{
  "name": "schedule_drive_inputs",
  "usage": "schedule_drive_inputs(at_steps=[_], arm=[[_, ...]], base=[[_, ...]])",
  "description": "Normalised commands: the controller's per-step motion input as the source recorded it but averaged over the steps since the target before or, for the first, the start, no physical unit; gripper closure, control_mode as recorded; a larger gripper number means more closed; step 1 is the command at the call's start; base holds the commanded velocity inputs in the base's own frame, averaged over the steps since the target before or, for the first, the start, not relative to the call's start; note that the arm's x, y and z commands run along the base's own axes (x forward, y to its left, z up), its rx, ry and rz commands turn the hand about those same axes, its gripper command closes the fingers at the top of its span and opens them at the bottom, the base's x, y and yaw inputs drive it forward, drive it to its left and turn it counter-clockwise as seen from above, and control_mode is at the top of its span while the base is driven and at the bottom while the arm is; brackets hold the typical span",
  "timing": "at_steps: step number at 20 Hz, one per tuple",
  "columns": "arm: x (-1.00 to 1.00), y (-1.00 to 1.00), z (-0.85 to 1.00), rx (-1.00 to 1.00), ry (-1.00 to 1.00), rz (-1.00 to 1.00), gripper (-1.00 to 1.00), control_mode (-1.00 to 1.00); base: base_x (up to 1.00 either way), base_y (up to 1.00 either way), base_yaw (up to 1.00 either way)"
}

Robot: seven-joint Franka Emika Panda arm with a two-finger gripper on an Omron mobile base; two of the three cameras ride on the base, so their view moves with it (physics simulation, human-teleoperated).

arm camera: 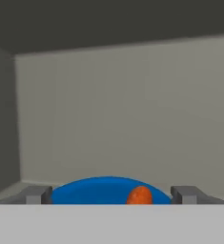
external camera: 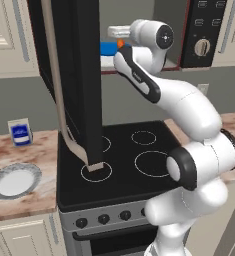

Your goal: Pick the carrot from the counter and place it in the microwave. Then turn on the microwave.

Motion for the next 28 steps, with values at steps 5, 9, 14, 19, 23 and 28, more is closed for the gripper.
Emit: schedule_drive_inputs(at_steps=[5, 9, 14, 19, 23, 28], arm=[[-0.68, 0.00, -0.04, 0.00, -0.09, 0.01, -1.00, -1.00], [-0.68, 0.00, 0.00, 0.00, -0.12, 0.01, -1.00, -1.00], [-0.81, 0.00, -0.08, 0.00, -0.13, 0.01, -1.00, -1.00], [-0.86, 0.00, -0.24, -0.01, -0.14, 0.01, -1.00, -1.00], [-0.81, 0.00, -0.18, -0.06, -0.16, 0.00, -1.00, -1.00], [-0.84, 0.01, -0.06, -0.15, -0.21, 0.00, -1.00, -1.00]], base=[[0.00, 0.00, 0.00], [0.00, 0.00, 0.00], [0.00, 0.00, 0.00], [0.00, 0.00, 0.00], [0.00, 0.00, 0.00], [0.00, 0.00, 0.00]])
